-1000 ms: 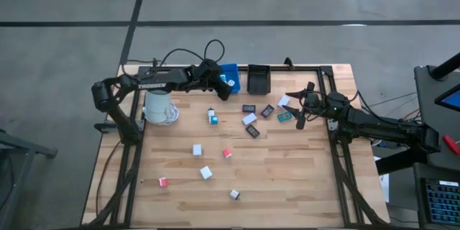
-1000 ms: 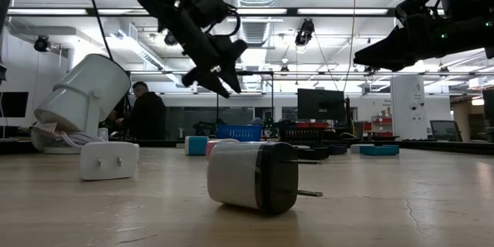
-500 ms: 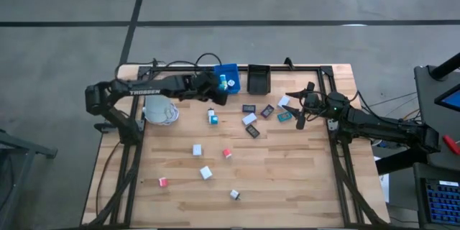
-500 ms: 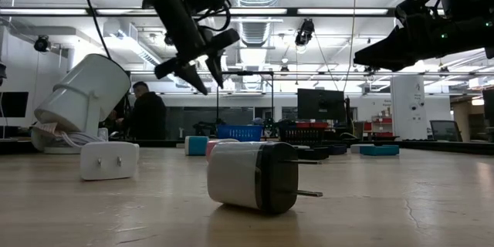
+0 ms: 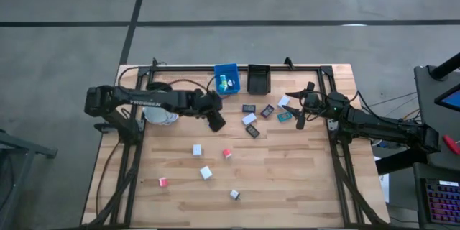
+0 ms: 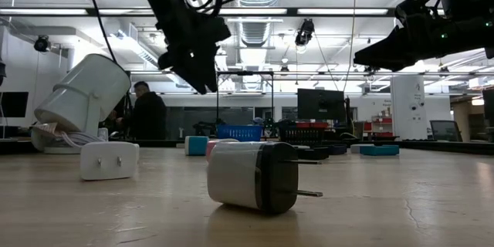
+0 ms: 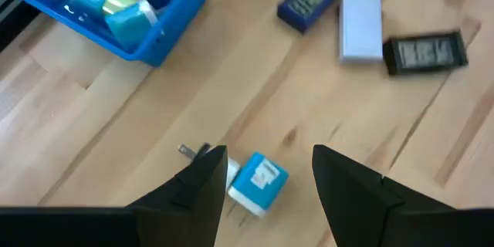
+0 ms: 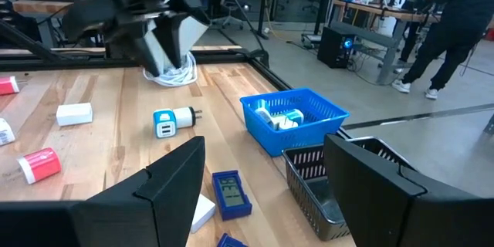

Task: Pick & Place Office items
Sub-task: Put the big blue adapter into the blue basket

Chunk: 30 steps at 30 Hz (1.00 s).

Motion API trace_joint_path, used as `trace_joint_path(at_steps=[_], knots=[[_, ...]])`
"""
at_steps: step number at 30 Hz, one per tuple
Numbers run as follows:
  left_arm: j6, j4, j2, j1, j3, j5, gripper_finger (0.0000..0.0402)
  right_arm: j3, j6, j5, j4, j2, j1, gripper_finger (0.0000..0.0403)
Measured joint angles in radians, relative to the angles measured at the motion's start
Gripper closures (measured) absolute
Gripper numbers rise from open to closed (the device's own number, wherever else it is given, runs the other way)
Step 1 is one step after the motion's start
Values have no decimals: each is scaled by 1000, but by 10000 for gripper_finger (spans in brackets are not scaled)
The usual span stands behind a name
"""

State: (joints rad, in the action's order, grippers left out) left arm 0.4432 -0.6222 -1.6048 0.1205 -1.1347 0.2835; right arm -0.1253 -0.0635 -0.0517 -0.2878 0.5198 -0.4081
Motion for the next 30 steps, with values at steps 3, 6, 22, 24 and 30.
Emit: trace_joint_path(at_steps=[3, 6, 22, 24, 30], knots=[[-57, 8, 0, -34, 33, 15, 204, 0, 0, 0, 0, 0, 0, 147], [-215, 18, -1, -64, 81, 15, 204, 0, 0, 0, 0, 0, 0, 147], [-811, 392, -1, -86, 281, -65, 204, 0, 0, 0, 0, 0, 0, 147], [-812, 406, -1, -72, 283, -67, 204, 0, 0, 0, 0, 0, 0, 147], [-807, 417, -1, -21, 283, -116, 204, 0, 0, 0, 0, 0, 0, 147]])
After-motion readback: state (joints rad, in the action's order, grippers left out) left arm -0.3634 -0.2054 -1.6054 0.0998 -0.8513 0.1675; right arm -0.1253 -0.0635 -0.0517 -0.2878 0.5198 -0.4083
